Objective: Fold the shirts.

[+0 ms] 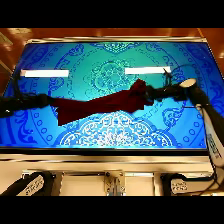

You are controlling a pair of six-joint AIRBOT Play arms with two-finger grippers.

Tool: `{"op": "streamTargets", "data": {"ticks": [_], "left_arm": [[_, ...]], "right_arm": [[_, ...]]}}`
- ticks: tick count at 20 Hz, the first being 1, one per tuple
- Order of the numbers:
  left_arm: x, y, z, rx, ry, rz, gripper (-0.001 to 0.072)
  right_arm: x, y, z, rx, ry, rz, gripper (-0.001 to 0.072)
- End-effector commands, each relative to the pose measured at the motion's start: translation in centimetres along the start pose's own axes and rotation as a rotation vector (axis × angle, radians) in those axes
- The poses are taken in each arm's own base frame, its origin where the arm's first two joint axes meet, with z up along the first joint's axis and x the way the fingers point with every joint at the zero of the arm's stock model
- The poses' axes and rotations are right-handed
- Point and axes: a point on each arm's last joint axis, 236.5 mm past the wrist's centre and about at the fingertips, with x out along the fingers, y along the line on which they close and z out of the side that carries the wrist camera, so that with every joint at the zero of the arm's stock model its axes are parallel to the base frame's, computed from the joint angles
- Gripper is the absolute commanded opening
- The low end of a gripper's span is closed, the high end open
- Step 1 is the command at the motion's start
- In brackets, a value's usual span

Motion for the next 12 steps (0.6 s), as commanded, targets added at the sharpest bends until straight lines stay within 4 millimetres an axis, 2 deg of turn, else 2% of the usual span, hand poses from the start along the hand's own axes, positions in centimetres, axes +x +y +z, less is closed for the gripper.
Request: {"op": "streamTargets", "data": {"ticks": [1, 2, 3, 4, 5, 6, 7, 8, 10, 12], "left_arm": [[-10.0, -9.0, 9.9, 0.287, -0.323, -0.004, 0.0042], [-14.3, -12.8, 12.3, 0.379, -0.442, -0.005, 0.0042], [-18.5, -16.4, 13.9, 0.445, -0.558, -0.006, 0.0042], [-23.1, -20.0, 14.9, 0.502, -0.681, -0.011, 0.0043], [-26.9, -23.1, 15.2, 0.541, -0.781, -0.022, 0.0042], [-30.7, -26.1, 14.7, 0.577, -0.874, -0.039, 0.0042], [-33.5, -28.5, 13.7, 0.622, -0.934, -0.049, 0.0042], [-36.0, -30.7, 12.2, 0.669, -0.987, -0.056, 0.0042], [-39.5, -33.6, 9.0, 0.723, -1.061, -0.070, 0.0042], [-41.6, -33.8, 6.9, 0.709, -1.102, -0.014, 0.0042]], "right_arm": [[-12.2, 12.6, 5.7, -0.347, -0.311, 0.068, 0.0063], [-17.3, 17.3, 6.7, -0.453, -0.446, 0.069, 0.0063], [-23.3, 22.3, 7.2, -0.561, -0.617, 0.060, 0.0063], [-29.0, 26.8, 6.7, -0.652, -0.789, 0.049, 0.0063], [-35.0, 31.0, 5.3, -0.738, -0.972, 0.029, 0.0063], [-40.0, 34.0, 3.3, -0.818, -1.124, -0.005, 0.0063], [-43.8, 36.3, 0.8, -0.889, -1.234, -0.048, 0.0064], [-47.0, 38.0, -1.9, -0.953, -1.322, -0.101, 0.0064], [-51.1, 39.6, -6.2, -0.991, -1.440, -0.159, 0.0064], [-53.6, 39.7, -8.9, -0.995, -1.515, -0.223, 0.0064]]}}
